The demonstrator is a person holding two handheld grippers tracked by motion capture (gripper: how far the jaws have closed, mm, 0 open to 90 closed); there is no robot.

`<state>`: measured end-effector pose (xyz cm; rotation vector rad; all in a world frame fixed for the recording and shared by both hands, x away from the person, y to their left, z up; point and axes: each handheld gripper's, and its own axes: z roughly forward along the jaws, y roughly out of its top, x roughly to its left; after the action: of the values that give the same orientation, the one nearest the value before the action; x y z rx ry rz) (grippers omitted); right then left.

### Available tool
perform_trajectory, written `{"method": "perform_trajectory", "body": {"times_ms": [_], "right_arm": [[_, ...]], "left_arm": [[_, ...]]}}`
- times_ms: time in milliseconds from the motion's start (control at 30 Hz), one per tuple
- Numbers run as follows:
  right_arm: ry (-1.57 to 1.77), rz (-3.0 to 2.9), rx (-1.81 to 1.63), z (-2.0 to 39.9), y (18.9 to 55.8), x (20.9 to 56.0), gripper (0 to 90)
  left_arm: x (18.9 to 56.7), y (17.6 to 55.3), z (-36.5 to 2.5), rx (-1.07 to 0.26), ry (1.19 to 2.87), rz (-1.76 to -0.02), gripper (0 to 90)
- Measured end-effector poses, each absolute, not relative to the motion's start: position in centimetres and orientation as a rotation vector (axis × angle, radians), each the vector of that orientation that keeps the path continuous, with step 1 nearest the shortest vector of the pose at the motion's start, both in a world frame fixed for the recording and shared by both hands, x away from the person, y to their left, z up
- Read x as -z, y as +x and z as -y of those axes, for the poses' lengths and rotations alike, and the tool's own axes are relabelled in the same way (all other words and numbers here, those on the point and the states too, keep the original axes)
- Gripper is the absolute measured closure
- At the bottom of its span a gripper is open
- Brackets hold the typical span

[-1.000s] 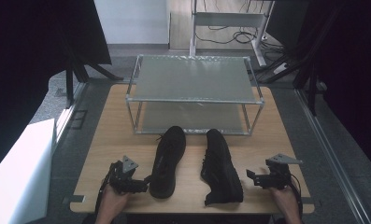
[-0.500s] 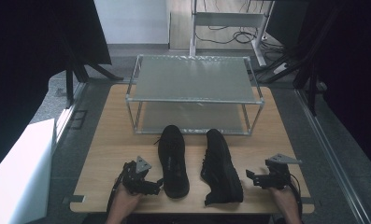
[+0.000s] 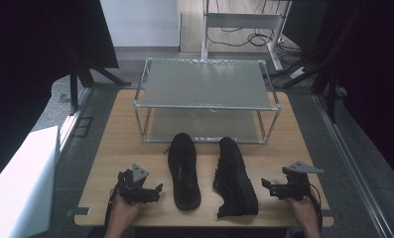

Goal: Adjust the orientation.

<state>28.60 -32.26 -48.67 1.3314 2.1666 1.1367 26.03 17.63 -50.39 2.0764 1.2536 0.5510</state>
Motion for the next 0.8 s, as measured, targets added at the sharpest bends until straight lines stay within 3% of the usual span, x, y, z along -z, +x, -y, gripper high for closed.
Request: {"method": "perform_trajectory", "body": {"times_ms": [800], "right_arm": [[1.228,-2.255,-1.171,26.9,29.1,44.2,0.3]], "left_arm": [[50.8,26.2,-18.1,-0.536,2.093,-1.274,0.0]]}}
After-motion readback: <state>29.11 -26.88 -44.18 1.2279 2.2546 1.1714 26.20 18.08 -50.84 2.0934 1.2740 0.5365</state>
